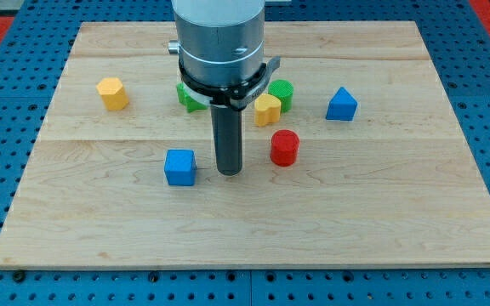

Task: Arrange the heart and red circle diagonally

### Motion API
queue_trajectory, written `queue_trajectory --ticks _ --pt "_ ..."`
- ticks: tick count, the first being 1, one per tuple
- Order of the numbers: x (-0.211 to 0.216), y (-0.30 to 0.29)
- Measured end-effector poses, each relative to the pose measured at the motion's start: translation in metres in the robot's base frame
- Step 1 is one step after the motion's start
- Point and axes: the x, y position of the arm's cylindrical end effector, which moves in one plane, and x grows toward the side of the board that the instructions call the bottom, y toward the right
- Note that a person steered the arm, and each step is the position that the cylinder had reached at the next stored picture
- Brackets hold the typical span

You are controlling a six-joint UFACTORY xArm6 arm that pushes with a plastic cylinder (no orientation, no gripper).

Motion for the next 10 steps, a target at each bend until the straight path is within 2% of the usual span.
queue_trajectory --ticks 2,4,5,8,10 --pt "-0.035 0.005" --pt "-0.039 0.018" --pt "-0.047 0.057" --pt "-0.103 0.087" --pt "-0.103 0.076"
